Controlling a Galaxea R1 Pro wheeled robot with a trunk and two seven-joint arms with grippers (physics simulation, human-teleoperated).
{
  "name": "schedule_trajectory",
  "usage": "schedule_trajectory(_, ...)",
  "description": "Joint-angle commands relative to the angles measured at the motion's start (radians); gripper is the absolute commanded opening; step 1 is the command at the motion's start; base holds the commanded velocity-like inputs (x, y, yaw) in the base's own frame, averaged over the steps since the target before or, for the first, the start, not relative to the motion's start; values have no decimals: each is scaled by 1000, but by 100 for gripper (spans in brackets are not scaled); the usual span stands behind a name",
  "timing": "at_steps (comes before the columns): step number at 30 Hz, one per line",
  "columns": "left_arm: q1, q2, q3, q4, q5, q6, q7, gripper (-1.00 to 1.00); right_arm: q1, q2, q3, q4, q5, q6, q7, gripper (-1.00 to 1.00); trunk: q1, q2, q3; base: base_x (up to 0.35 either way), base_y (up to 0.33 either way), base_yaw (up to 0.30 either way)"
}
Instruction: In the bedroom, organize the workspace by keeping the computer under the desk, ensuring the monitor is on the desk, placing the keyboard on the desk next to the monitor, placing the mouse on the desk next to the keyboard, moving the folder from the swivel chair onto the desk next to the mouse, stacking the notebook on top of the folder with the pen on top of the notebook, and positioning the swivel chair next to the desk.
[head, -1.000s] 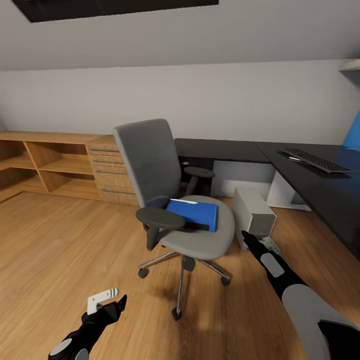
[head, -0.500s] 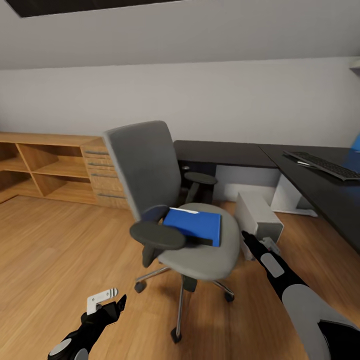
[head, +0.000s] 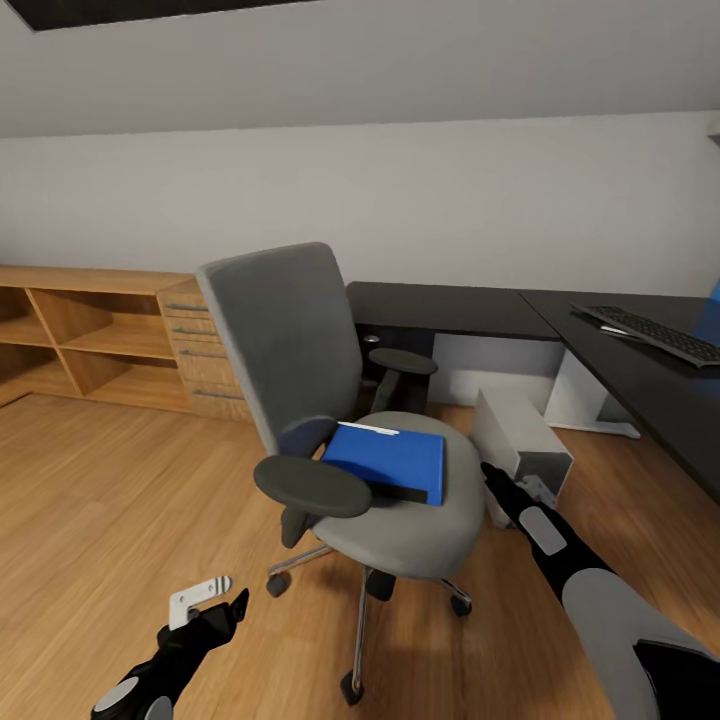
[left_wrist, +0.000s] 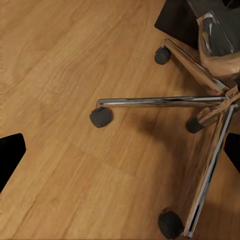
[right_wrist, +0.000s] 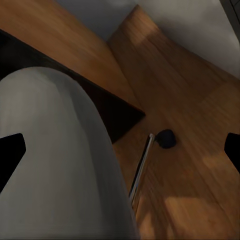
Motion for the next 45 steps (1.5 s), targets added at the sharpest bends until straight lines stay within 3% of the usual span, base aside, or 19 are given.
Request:
schedule_trajectory(1,0,0,1,-2,11,4,7,100,0,1,-6,-1,-6,6,3,100,0,0,-1,2,0,0)
schedule_trajectory(14,0,2,10,-4,11,4,6,100,0,5,-4,0,-6,8,3,100,0,0,-2,0,0,72)
schedule_trajectory(45,0,-2,9,-2,12,4,8,100,1,4,-4,0,-6,7,5,100,0,0,-21,0,0,237)
